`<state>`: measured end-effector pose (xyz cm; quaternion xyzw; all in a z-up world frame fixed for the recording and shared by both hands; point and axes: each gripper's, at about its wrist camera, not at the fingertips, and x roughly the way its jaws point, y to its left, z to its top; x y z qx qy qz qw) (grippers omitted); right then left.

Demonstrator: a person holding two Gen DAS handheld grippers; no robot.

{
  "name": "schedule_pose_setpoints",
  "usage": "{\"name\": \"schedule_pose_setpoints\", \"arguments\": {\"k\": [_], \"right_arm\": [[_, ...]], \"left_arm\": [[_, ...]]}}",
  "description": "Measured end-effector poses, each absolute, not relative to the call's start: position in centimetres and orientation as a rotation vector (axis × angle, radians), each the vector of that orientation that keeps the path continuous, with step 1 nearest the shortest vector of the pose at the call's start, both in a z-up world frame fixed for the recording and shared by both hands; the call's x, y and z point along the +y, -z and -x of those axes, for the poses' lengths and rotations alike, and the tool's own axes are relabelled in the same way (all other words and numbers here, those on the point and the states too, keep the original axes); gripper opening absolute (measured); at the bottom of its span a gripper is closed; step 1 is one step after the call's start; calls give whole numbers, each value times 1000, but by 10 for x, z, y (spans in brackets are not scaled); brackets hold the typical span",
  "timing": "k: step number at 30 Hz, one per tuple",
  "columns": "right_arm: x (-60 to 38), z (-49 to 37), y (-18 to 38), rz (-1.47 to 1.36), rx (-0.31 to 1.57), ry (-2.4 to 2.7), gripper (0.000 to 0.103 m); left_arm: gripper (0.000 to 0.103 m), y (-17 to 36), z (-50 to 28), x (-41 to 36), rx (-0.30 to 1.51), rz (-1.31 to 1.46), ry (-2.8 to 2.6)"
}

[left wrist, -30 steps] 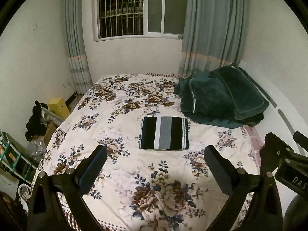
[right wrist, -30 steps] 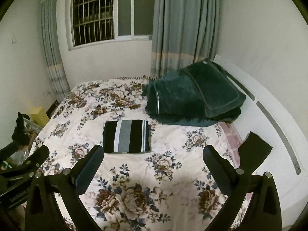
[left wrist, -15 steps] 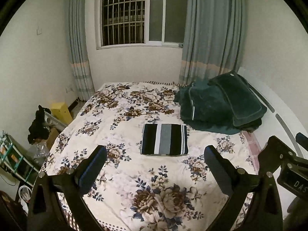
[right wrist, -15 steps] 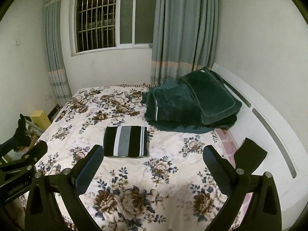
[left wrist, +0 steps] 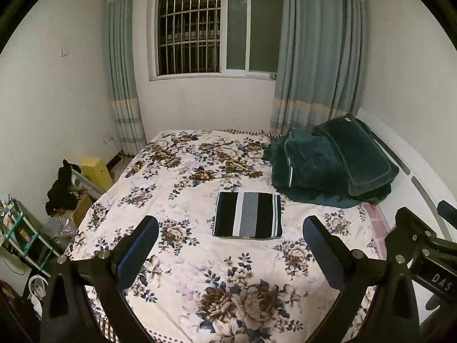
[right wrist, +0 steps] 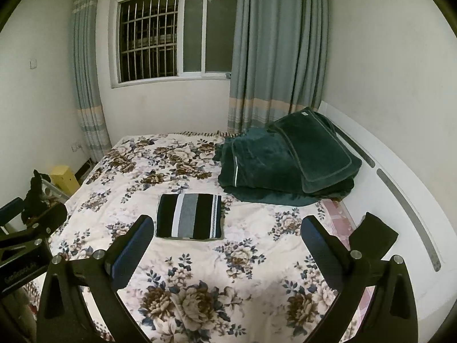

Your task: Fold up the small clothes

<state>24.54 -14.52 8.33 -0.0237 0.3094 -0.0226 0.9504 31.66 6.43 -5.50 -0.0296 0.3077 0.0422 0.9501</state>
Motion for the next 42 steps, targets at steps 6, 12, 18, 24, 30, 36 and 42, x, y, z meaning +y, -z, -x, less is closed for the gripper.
{"name": "schedule_pose_setpoints", "arguments": {"k": [6,12,18,24,30,36,42], "right_arm": [[-143,-246,-83,45,630,46,103],[-142,-247,-84,44,630,40,103],[-139,-247,-84,43,631,36,103],[-135,-248,-84,43,630,36,103],[-133,-246,-84,42,632,38,103],[-132,-242,-83,41,633,43,103],[-122,-240,-83,43,634,44,103]], "left_arm": [[103,54,-316,65,624,60,-84],[103,53,-317,65,622,57,-81],[103,51,-314,62,631,57,-84],[103,46,-313,60,625,57,-86],[103,43,-311,58,629,54,-93],[103,38,-309,56,627,52,-99],[103,40,-308,56,627,52,-102]]}}
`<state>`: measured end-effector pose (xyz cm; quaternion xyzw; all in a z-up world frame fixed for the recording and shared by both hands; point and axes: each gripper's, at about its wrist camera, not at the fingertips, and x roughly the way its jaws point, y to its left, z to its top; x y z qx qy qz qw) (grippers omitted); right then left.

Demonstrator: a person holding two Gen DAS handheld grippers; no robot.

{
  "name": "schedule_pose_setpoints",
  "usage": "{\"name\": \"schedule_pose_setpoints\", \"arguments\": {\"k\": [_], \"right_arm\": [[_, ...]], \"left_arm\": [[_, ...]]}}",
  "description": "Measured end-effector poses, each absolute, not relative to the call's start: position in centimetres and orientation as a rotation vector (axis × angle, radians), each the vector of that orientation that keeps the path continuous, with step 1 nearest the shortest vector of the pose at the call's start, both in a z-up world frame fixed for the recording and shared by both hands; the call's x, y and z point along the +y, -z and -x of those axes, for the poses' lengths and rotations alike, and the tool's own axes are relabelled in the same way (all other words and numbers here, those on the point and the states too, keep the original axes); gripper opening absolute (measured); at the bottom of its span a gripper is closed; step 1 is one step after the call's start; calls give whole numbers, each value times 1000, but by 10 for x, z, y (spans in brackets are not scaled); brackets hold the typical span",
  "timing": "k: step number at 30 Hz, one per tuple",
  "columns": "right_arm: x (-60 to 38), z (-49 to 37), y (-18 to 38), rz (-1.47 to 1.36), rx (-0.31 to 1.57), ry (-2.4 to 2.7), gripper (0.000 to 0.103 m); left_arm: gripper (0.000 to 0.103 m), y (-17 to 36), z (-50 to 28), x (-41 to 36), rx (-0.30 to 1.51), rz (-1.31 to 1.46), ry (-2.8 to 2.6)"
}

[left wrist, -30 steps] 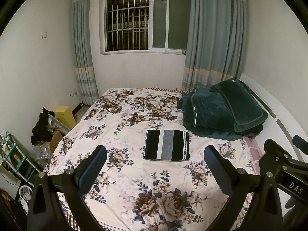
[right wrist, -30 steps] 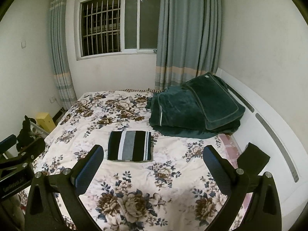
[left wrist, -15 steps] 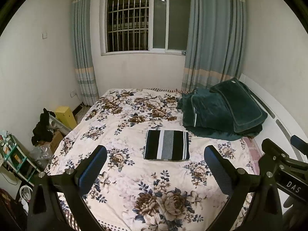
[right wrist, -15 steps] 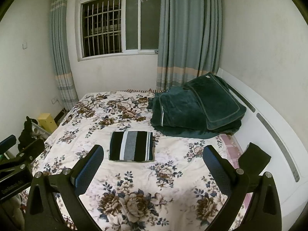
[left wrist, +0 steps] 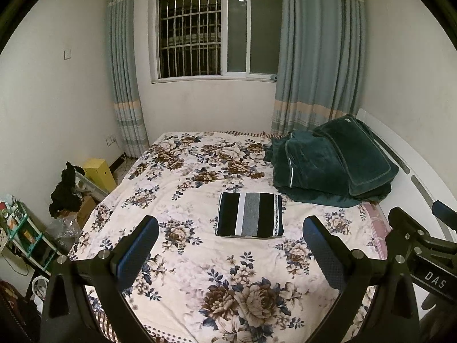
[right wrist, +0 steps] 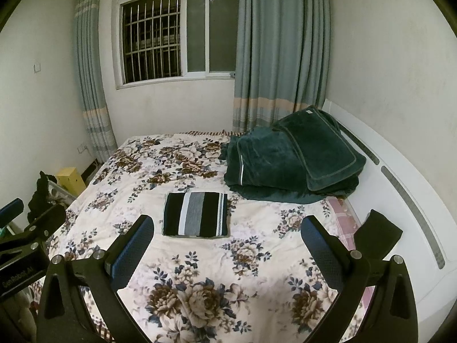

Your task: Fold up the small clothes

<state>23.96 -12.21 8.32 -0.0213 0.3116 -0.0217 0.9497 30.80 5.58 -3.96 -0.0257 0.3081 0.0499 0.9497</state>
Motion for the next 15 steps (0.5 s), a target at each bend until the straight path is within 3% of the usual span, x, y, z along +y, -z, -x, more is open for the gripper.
{"name": "schedule_pose_setpoints", "arguments": {"k": [15], "right_arm": [[-119,-230,-81,36,634,59,103]], "left_arm": [[103,33,-306,56,623,50,-107]]}}
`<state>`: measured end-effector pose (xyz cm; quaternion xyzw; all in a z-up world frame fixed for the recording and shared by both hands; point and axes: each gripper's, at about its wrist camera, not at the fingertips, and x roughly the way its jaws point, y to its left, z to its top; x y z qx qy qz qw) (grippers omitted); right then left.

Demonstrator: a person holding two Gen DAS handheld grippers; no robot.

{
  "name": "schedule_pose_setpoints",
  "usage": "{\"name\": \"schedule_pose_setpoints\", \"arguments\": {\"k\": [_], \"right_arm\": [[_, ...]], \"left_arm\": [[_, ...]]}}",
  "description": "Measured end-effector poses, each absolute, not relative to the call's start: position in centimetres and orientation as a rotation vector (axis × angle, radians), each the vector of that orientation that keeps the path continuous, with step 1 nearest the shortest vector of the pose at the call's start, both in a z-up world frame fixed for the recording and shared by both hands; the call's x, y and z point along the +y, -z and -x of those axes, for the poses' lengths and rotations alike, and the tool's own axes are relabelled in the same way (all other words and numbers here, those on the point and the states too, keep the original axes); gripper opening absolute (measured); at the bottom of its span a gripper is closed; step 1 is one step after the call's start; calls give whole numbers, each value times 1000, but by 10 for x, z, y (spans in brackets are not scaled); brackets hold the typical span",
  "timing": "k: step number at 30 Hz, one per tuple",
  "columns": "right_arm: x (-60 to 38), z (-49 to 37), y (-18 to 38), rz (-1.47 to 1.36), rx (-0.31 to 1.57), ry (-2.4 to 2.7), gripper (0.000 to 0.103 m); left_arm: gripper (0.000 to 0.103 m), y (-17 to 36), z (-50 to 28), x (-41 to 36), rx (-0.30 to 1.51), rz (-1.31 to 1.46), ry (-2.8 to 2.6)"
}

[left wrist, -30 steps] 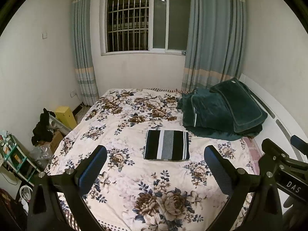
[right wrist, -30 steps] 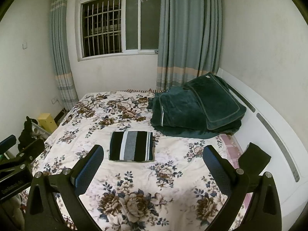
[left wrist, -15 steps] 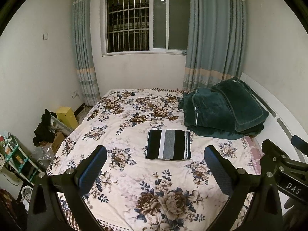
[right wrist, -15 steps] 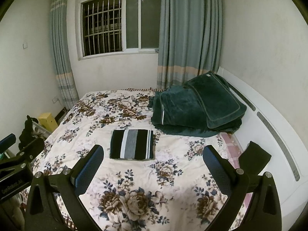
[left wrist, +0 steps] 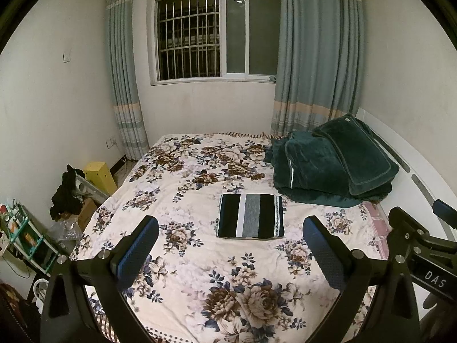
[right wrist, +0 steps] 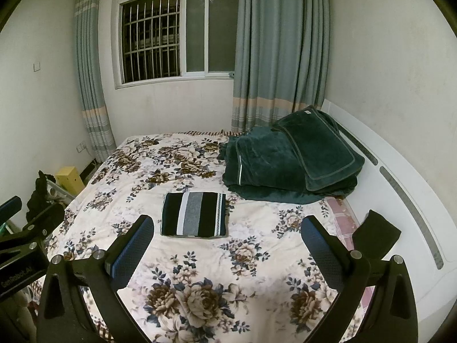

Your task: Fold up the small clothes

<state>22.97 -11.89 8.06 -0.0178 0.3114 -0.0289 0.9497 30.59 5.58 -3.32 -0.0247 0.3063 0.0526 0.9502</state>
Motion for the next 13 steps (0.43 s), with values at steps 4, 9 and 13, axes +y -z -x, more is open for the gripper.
{"name": "schedule_pose_setpoints", "arguments": {"k": [4,9,13], "right_arm": [[-119,-229,-80,34,633,60,103],[-116,-228,-81,33,634,61,103],[-117,-226,-81,33,632,65,103]], "left_arm": [[103,34,-306,55,623,51,-107],[103,36,-305,54,621,48,-107],[103,32,-307,57,621,44,-110]]}}
